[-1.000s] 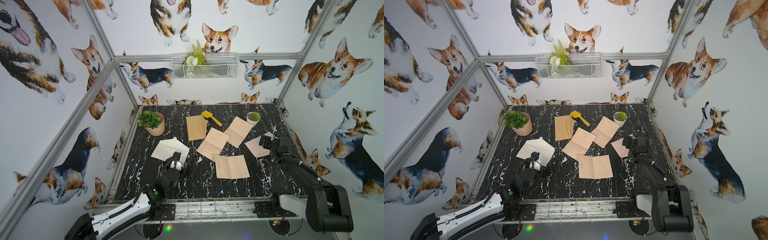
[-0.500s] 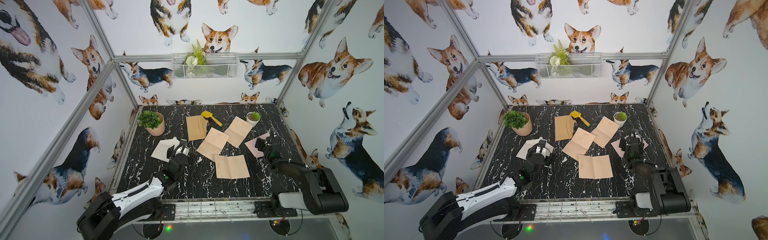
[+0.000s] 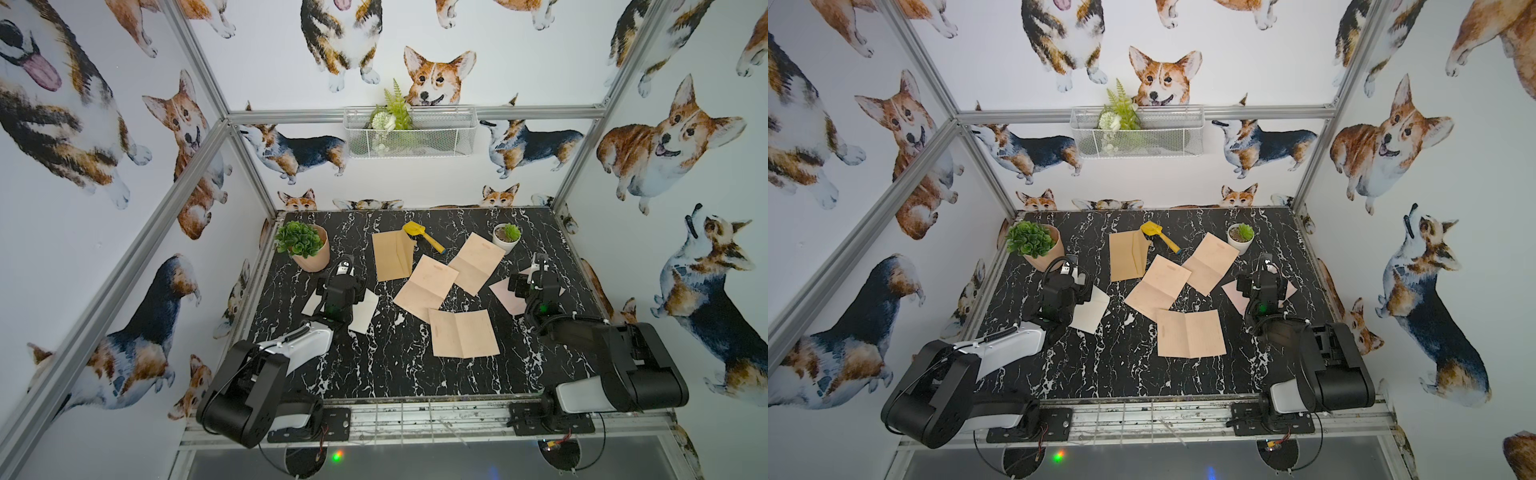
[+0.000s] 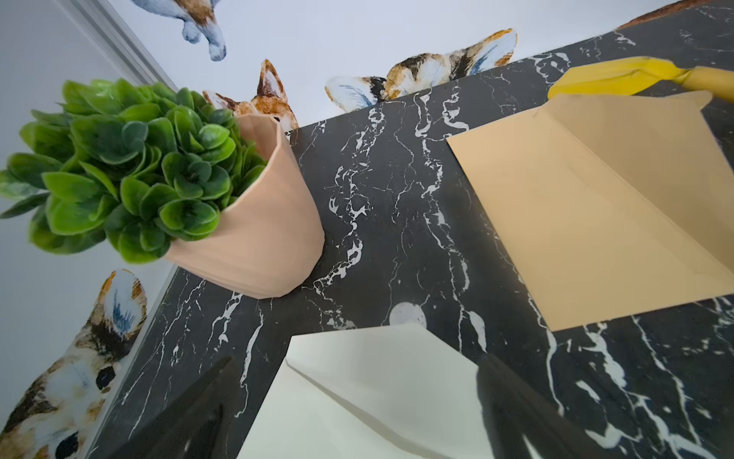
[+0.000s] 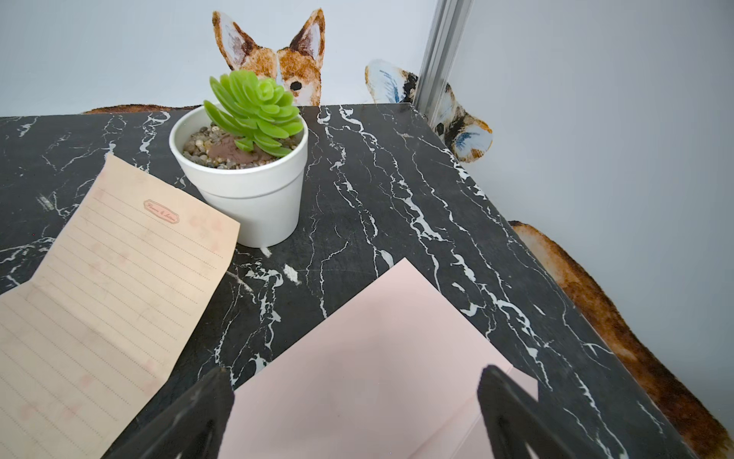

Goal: Take the letter paper out of the envelope
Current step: Reset both arms

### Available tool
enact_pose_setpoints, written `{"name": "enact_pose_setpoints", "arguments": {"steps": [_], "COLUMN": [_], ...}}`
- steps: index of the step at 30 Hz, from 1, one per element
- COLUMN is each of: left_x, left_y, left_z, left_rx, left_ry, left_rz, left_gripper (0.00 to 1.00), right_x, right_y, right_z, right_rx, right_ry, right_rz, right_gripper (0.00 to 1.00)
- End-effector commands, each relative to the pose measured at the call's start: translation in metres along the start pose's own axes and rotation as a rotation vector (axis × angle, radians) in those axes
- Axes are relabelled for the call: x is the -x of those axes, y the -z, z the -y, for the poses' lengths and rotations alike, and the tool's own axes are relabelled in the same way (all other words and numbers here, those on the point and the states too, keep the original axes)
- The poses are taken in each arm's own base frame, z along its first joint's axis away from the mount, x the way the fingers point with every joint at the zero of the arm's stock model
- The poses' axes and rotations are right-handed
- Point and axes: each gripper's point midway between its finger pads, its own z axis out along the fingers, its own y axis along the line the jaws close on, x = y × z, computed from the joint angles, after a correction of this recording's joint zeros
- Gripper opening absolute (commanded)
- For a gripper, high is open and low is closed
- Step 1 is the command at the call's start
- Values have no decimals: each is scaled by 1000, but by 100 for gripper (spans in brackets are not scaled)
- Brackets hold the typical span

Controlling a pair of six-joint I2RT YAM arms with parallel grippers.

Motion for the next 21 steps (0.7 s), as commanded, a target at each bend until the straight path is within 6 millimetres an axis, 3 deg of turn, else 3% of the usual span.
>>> {"name": "enact_pose_setpoints", "arguments": {"steps": [1,4,7,13,21], "left_x": [20,27,24,24,16], "left_y": [2,7,-10,-32,-31], "left_z": [1,-13,-34,-16,-45], "left_rx": [-47,-80,-70,-185,-88], "left_ry": [3,108,182,140,163], "left_rz": [108,212,139,36,63], "left_gripper": [90,91,91,87,88], "right_x": [2,2,2,2,2], "right_y": [0,3,6,9,11], "right_z": [0,2,3,6,11], "right_rx": [1,-2,-1,-13,-31], "right_ry": [5,-4,-10,-19,-41], "right_rz": [10,26,39,55,78], "right_gripper": [100,100,100,100,100]}}
